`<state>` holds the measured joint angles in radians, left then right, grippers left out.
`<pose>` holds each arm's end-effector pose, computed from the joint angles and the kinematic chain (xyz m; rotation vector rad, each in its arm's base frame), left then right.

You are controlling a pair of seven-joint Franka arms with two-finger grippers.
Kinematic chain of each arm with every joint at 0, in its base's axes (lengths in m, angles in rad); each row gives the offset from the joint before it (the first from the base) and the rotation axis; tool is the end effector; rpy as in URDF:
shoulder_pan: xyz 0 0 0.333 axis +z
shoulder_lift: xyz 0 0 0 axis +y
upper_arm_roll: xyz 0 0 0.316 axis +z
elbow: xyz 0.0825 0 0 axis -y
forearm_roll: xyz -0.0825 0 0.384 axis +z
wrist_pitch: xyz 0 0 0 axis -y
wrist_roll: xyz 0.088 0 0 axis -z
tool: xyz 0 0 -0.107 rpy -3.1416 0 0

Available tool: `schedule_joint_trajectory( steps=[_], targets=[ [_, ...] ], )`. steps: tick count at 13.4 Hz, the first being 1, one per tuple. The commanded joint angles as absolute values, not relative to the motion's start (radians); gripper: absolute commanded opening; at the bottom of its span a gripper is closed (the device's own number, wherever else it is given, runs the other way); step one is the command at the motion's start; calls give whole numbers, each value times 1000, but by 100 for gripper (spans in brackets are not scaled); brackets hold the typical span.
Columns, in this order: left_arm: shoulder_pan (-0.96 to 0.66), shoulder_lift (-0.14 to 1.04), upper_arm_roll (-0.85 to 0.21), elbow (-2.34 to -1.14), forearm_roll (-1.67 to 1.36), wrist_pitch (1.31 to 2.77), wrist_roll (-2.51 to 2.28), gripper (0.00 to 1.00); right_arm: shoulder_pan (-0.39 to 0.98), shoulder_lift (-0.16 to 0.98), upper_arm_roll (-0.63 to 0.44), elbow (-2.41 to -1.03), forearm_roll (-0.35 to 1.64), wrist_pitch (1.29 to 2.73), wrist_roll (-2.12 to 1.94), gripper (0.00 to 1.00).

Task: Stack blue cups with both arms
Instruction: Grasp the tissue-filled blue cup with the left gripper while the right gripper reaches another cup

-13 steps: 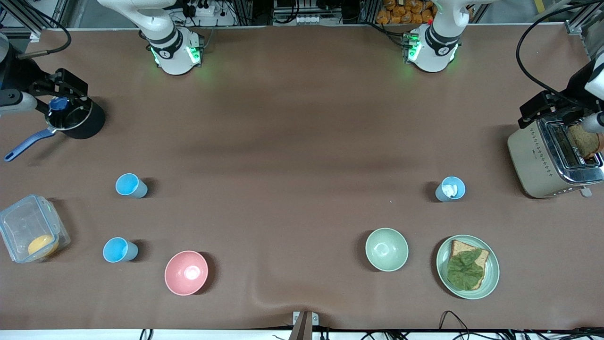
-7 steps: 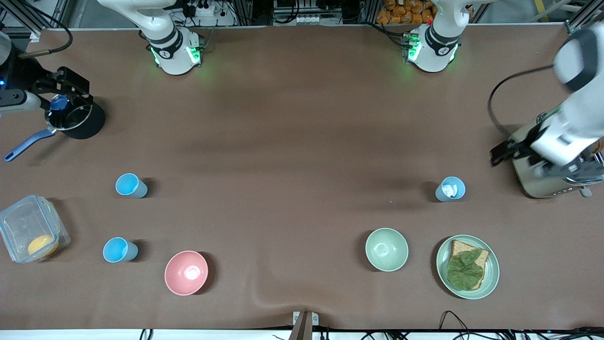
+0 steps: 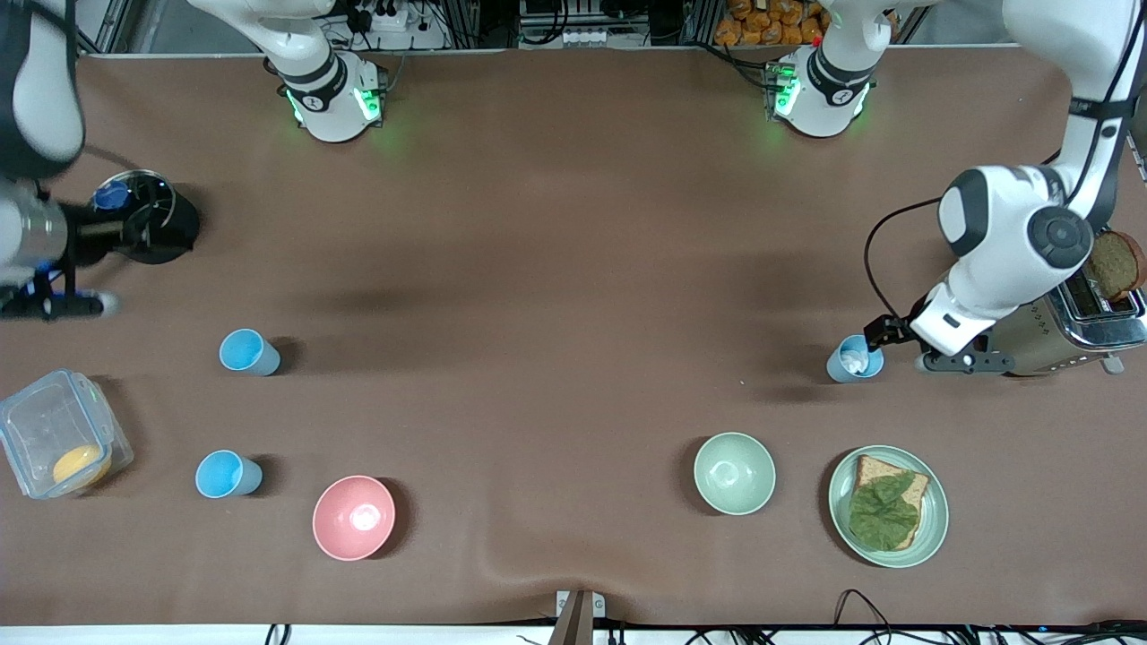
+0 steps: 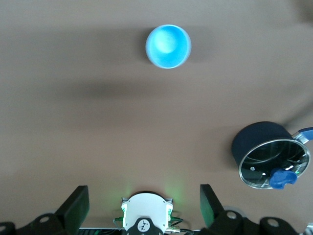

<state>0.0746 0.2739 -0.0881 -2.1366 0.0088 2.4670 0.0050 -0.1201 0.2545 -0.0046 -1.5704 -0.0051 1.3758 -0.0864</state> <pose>0.5766 -0.0071 0.2829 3.1219 -0.0332 0.0898 0.5800 -0.0731 0.4668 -3.0231 0.0578 0.6878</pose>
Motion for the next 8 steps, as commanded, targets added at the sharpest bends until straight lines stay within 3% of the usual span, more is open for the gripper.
schedule_joint_trajectory(
  steps=[1,2,3,5,6,7,8],
  targets=[
    [92,317,-97,-2132,2,2522,37,83,-172,484,6,-1412,-15,1386,-87,100],
    [100,319,-100,-2137,2,2522,49,79,-193,533,6,-1395,-15,1411,-87,100],
    [100,321,-100,-2138,2,2522,61,68,-187,557,6,-1396,-31,1457,-87,100],
    [100,334,-100,-2141,0,2522,61,31,-167,564,8,-1428,-69,1557,-86,100],
    [100,345,-100,-2140,-2,2522,61,8,-158,566,8,-1454,-71,1596,-86,100],
    [100,353,-100,-2138,-3,2523,61,0,-150,566,8,-1489,-74,1656,-86,100],
    [100,362,-100,-2135,-3,2523,61,0,-150,566,8,-1526,-75,1717,-86,100]
  ],
)
